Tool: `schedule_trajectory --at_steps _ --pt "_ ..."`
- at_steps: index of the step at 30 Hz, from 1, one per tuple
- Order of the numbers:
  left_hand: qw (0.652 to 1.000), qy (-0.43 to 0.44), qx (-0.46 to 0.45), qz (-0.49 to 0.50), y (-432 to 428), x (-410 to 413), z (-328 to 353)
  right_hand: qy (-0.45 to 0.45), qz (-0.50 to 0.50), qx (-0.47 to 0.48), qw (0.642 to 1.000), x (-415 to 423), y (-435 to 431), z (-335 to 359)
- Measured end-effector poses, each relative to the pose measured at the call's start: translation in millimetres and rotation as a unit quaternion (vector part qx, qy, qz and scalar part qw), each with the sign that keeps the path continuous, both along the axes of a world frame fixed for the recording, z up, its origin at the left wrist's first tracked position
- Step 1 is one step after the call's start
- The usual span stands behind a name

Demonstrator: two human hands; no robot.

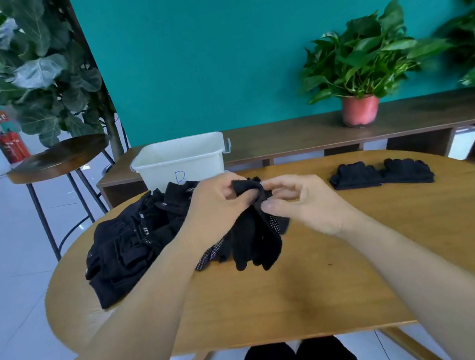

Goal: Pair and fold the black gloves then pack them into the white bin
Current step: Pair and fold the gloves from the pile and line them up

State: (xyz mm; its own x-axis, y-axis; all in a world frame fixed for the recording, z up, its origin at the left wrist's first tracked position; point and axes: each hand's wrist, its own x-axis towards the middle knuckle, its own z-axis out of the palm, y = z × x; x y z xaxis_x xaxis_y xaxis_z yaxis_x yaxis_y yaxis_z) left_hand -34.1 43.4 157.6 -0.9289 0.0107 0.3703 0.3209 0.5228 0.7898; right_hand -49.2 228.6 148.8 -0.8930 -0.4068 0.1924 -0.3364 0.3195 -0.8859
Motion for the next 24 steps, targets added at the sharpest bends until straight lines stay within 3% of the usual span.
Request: schedule_trajectory --at_steps 3,6,8,11,14,17,24 --pt "0.996 -0.052 0.056 -0.041 5.7 9.0 1.4 0.02 -0.014 -0.013 1.0 12.8 13.5 2.9" --pt "0.99 -0.075 0.102 -0.065 10.6 13.1 -2.8 -0.035 0.02 -0.06 0.997 28.4 23.9 5.9" --pt "0.989 -0.083 0.104 -0.066 16.5 14.4 -3.6 -0.06 0.034 -0.056 0.996 34.4 23.9 1.9" --pt "0.986 -0.109 0.095 -0.08 23.4 14.0 -5.6 -0.044 -0.026 -0.071 0.996 32.8 24.6 -10.3" --pt "0.975 -0.186 0.056 -0.112 18.2 13.5 -19.3 -0.076 -0.061 -0.103 0.99 30.5 36.8 -11.9" --pt "0.958 -0.24 0.054 -0.145 17.1 10.2 -39.1 -0.111 -0.051 -0.073 0.99 23.2 52.9 -15.8" --pt "0.95 -0.254 0.031 -0.18 37.6 -29.0 -67.9 -0.138 -0.08 0.0 0.987 -15.1 79.3 -34.2"
